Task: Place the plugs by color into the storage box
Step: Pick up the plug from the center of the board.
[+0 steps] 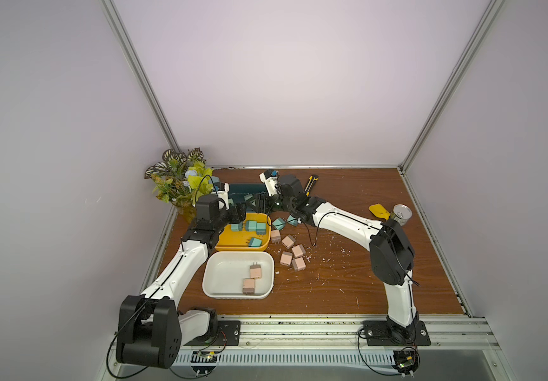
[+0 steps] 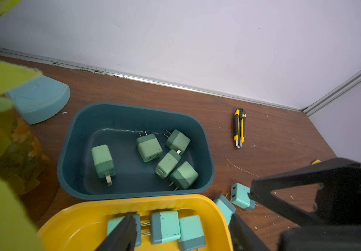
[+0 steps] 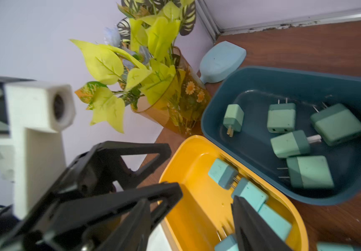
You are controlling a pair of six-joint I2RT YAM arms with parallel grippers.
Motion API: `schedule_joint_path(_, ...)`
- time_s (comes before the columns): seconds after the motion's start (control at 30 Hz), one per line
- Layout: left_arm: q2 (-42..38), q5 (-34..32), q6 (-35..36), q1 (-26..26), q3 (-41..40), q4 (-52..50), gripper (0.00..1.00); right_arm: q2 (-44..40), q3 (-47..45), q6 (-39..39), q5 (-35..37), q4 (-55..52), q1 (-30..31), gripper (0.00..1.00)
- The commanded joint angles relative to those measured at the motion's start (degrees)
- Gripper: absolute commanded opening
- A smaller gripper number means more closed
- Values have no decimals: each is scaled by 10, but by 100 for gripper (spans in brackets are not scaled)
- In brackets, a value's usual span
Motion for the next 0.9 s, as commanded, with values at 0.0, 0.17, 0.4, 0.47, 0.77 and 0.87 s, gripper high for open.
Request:
schedule_joint_path(0.0,-14,7,-3,5,-5,18,69,-48,-19,-14,40,-5,2,65)
schedule_joint_path(0.17,-19,-3,22,-16,-1,4,68,-106,-87,-20,49,-6,2,65)
schedule_joint_path(0.4,-35,-56,87,-102,-5,-17,69,-213,-205,-38,104,-19,1,65)
schedule_joint_path(0.47,-29,-58,102,-132,-5,-20,69,-247,-245,-42,134,-31,1,65)
schedule_joint_path(0.77,56,-90,212,-306,32,-96,70,-419,-458,-10,234,-29,0,64)
schedule_joint_path(0.87,71,-83,225,-329,30,-96,70,-472,-525,4,265,-17,-1,65)
